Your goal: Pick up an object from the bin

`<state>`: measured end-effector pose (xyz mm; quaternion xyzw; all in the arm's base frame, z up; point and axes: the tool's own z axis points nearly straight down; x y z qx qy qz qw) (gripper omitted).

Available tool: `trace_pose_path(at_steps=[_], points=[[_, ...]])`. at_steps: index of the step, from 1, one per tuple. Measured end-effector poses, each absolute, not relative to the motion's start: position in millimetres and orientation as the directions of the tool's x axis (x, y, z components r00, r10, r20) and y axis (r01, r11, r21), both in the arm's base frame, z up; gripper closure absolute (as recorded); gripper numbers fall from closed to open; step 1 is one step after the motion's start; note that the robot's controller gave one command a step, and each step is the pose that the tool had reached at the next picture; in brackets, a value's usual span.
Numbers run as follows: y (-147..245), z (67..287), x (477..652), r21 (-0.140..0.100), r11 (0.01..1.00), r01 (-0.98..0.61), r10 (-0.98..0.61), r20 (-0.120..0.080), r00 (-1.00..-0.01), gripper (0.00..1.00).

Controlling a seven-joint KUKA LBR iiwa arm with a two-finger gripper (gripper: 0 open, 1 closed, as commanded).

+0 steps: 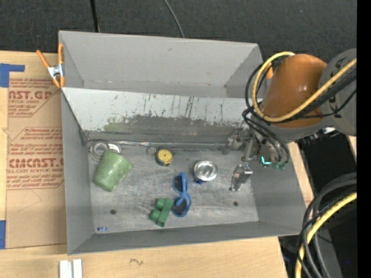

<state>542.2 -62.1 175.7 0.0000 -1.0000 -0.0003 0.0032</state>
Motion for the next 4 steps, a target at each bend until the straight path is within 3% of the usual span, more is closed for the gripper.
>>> trace_pose_path(at_steps=[1,2,3,4], points=[[-39,70,570.1,0.0,1.0,0.007,0.007,-0.009,-1.0,0.0],[-31,101,537.5,0.0,1.0,-0.022,-0.022,-0.001,-1.0,0.0],[-47,107,522.9,0.0,0.987,0.159,0.159,0.0,-0.987,0.0],[-41,71,513.5,0.002,0.969,0.248,0.248,-0.007,-0.969,0.0]])
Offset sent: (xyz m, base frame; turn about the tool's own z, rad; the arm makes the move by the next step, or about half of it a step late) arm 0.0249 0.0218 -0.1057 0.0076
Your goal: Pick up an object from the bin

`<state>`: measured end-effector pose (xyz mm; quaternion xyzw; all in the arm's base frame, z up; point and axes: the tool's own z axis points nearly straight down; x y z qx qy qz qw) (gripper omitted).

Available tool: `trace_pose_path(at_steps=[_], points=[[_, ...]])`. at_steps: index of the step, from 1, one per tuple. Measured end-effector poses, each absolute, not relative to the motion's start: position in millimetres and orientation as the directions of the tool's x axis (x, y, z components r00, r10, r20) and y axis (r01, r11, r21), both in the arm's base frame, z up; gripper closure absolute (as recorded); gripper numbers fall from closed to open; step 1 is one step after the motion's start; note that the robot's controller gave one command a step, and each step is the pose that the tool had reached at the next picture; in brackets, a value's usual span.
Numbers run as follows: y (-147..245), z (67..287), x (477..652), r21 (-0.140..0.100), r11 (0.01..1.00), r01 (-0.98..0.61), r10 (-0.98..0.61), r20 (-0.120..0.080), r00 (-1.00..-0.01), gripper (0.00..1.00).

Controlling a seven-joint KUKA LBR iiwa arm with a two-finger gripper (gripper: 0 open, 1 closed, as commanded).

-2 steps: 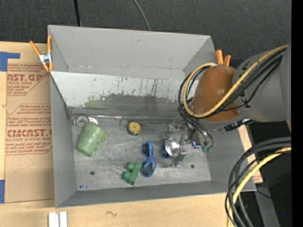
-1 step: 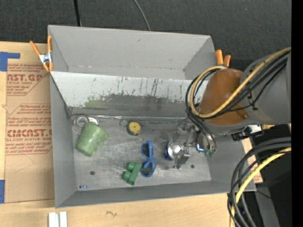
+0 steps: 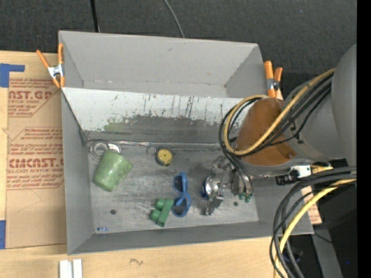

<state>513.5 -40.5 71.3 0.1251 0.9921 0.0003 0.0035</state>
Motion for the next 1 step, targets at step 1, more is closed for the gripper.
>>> trace_pose_path(at_steps=[1], points=[[-69.3,71.6,482.7,0.002,0.934,0.357,0.357,-0.005,-0.934,0.0]])
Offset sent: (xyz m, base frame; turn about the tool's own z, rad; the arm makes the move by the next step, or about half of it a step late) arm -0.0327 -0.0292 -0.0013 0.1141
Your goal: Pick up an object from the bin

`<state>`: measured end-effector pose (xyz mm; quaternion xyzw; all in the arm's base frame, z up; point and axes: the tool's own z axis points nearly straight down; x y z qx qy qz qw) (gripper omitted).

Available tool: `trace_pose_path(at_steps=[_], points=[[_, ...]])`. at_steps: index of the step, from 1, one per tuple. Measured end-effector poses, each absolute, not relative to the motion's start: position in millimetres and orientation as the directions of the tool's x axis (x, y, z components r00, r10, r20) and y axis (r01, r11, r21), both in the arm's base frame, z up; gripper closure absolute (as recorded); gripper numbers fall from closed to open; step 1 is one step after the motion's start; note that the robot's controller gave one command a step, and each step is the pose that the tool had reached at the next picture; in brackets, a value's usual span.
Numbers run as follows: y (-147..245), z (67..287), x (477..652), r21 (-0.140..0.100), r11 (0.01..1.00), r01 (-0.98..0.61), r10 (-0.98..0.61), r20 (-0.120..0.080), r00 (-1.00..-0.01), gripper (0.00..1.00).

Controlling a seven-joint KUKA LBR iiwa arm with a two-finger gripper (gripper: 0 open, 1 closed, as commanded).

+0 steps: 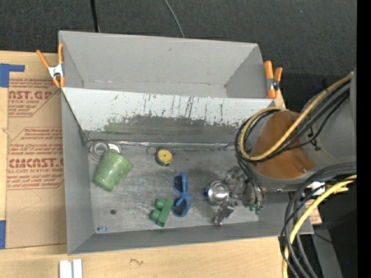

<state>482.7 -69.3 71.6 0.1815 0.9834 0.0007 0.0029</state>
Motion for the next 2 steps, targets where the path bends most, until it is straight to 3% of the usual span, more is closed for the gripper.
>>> trace_pose_path(at_steps=[1,2], points=[[-69,72,481.5,0.001,0.935,0.355,0.355,0.002,-0.935,1.0],[-68,143,483.2,0.002,0.935,0.354,0.354,-0.006,-0.935,1.0]])
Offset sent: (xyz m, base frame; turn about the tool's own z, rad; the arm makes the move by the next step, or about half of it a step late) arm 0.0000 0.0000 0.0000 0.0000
